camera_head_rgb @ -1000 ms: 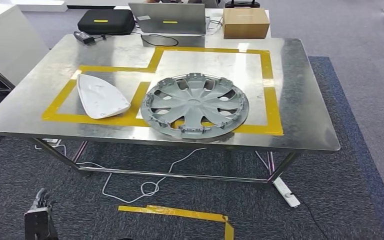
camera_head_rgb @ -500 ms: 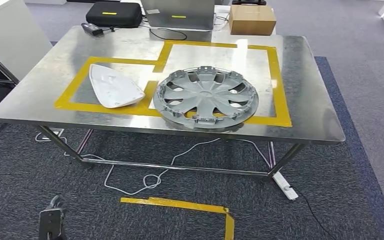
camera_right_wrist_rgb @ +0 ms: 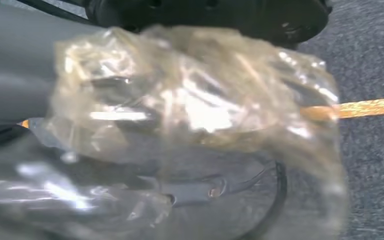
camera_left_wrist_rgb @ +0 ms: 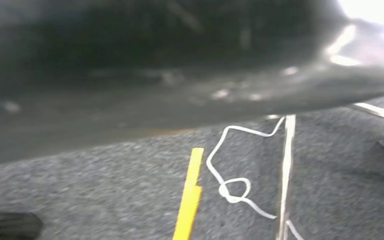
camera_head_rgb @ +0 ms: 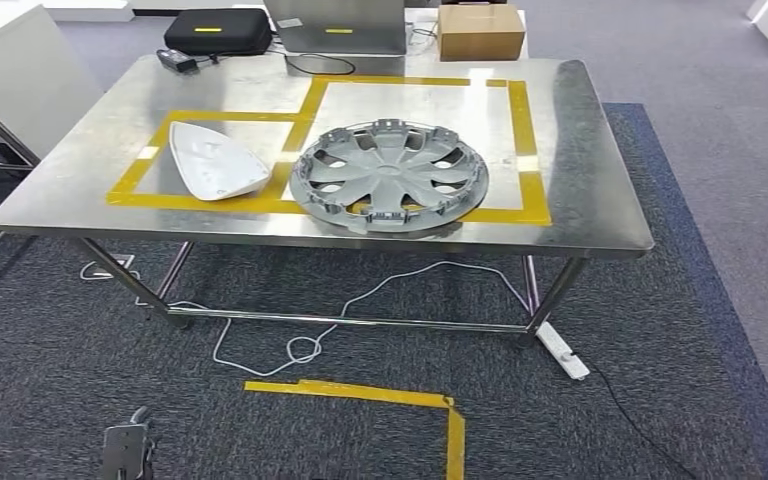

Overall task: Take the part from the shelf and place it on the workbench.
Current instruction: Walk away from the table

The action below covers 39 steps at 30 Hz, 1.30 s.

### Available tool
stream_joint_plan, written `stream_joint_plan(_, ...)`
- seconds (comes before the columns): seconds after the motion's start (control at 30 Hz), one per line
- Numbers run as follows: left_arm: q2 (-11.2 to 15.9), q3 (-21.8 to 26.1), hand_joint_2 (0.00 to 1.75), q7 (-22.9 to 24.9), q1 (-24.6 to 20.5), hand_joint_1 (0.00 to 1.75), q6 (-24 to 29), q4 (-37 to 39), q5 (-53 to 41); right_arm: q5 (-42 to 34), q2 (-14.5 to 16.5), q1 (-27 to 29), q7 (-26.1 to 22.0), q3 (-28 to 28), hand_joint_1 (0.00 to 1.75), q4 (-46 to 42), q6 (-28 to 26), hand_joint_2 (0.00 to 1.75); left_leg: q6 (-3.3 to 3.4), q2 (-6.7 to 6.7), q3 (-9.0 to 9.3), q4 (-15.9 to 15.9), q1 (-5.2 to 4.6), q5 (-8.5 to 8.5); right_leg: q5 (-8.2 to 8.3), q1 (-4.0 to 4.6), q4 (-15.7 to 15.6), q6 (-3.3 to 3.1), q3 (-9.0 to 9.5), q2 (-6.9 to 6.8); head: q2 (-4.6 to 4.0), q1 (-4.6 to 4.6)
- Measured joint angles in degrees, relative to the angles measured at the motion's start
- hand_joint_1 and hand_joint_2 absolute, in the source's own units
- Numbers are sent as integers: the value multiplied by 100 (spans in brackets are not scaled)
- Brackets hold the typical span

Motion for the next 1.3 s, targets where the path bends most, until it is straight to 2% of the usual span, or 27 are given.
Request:
stream_joint_plan(0.03,18,5,0,0,-18,0,15,73,1,3,0,-1,0,0,0,-5,0,0,2,0,116,-22,3,83,41,2,30,8,-63,1,0,-2)
stream_joint_plan(0.07,36,8,0,0,-35,0,28,132,1,5,0,-1,0,0,0,-9,0,0,12,0,323,-250,4,235,75,2,65,19,-123,4,0,-2)
stream_joint_plan(0.13,72,13,0,-1,-75,0,52,239,-3,9,0,-2,-1,0,0,-14,0,0,52,-11,860,-1026,-1,486,131,11,143,55,-243,10,0,-4)
stream_joint_plan(0.2,104,31,0,-3,-112,0,103,348,-15,12,0,-6,-4,-1,0,-15,0,0,96,-25,1148,-1552,-16,525,198,28,197,113,-341,11,0,-3)
stream_joint_plan(0.3,130,86,0,17,-145,0,207,558,-30,24,0,-3,-8,-6,0,-19,2,0,184,-18,1092,-1681,-13,539,258,35,245,217,-467,17,0,2)
stream_joint_plan(0.33,135,102,0,31,-153,0,246,636,-42,27,0,1,-8,-9,0,-20,3,0,237,-8,1044,-1696,-3,572,154,34,336,249,-537,24,0,11)
stream_joint_plan(0.37,145,117,0,45,-160,0,291,716,-57,30,0,3,-8,-11,0,-21,5,0,291,3,989,-1706,5,620,-33,32,523,273,-628,30,0,22)
stream_joint_plan(0.43,177,149,0,65,-171,0,373,891,-106,36,0,-3,-8,-16,0,-22,11,0,351,19,857,-1704,-12,722,-571,22,1244,305,-879,37,0,38)
stream_joint_plan(0.47,195,165,0,73,-173,0,420,980,-146,40,0,-7,-8,-24,0,-22,14,0,362,24,787,-1702,-27,778,-756,20,1618,311,-972,37,0,41)
stream_joint_plan(0.5,208,178,0,84,-175,0,476,1072,-207,50,0,-10,-8,-37,0,-22,15,0,367,29,714,-1699,-42,835,-828,19,1876,311,-1000,37,0,41)
stream_joint_plan(0.53,222,185,0,109,-177,0,552,1169,-294,68,0,-14,-10,-57,0,-22,18,0,369,32,646,-1697,-57,889,-759,19,1909,300,-918,37,0,40)
stream_joint_plan(0.57,236,188,0,145,-180,0,639,1266,-388,94,0,-20,-13,-80,0,-22,22,0,368,33,585,-1696,-71,939,-600,22,1723,280,-728,37,0,40)
stream_joint_plan(0.63,261,188,0,235,-185,0,793,1472,-544,149,-1,-51,-21,-127,0,-25,30,0,349,32,491,-1691,-96,1030,-316,43,883,206,-106,38,0,39)
stream_joint_plan(0.67,271,188,0,265,-186,0,838,1559,-583,167,-1,-73,-25,-145,0,-28,33,0,330,36,455,-1685,-107,1076,-277,56,442,173,191,37,0,36)
stream_joint_plan(0.7,278,189,0,282,-189,0,862,1635,-603,177,-2,-96,-28,-162,0,-31,34,0,307,41,424,-1679,-113,1125,-288,71,121,149,390,38,0,36)
stream_joint_plan(0.73,286,189,0,289,-192,0,873,1697,-614,185,-2,-109,-31,-179,0,-33,34,0,280,47,397,-1678,-115,1173,-316,82,-56,135,475,39,0,34)
stream_joint_plan(0.8,313,190,0,296,-194,0,883,1793,-620,195,-2,-110,-34,-214,0,-33,35,0,222,44,351,-1670,-106,1221,-267,74,-138,102,422,31,0,41)
stream_joint_plan(0.83,329,190,0,301,-192,0,885,1831,-621,200,-1,-105,-34,-228,0,-33,36,0,188,30,319,-1612,-100,1135,-219,60,-153,67,385,23,0,38)
stream_joint_plan(0.9,357,191,0,344,-191,0,909,1895,-655,216,0,-104,-34,-245,0,-33,37,0,115,1,183,-1186,-74,693,-119,32,-159,2,312,1,0,26)
stream_joint_plan(0.97,372,190,0,431,-192,0,987,1976,-758,244,0,-109,-30,-266,0,-33,39,0,52,-3,-7,-438,-35,204,-47,28,-98,-16,195,-4,0,11)
stream_joint_plan(1.0,378,187,0,471,-189,0,1038,2020,-815,260,0,-111,-27,-280,0,-33,41,0,27,-3,-45,-162,-15,95,-20,24,-53,-9,126,-6,0,12)
stream_joint_plan(1.03,381,184,0,504,-184,0,1079,2063,-862,272,0,-114,-22,-295,0,-33,43,0,7,-3,1,-72,2,101,0,16,0,2,45,-7,0,10)
stream_joint_plan(1.07,384,178,0,525,-180,0,1110,2099,-892,281,0,-116,-18,-310,0,-33,44,0,-8,-2,155,-220,20,214,11,5,57,14,-29,-6,0,9)
stream_joint_plan(1.1,388,169,0,539,-178,0,1130,2127,-911,288,0,-119,-16,-321,0,-33,46,0,-21,-2,386,-550,39,377,19,-8,114,28,-94,-5,0,9)
stream_joint_plan(1.17,395,149,0,550,-185,0,1147,2174,-929,298,0,-132,-13,-339,0,-34,48,0,-18,-19,805,-1230,46,559,30,-9,217,75,-209,1,1,7)
stream_joint_plan(1.23,397,137,0,553,-191,0,1152,2216,-934,308,0,-150,-10,-349,0,-36,48,0,26,-41,917,-1482,26,550,64,2,279,147,-286,13,1,8)
stream_joint_plan(1.3,399,124,0,573,-194,0,1174,2247,-959,318,0,-157,-9,-368,0,-36,48,0,113,-37,862,-1510,21,591,98,-10,303,225,-328,21,1,13)
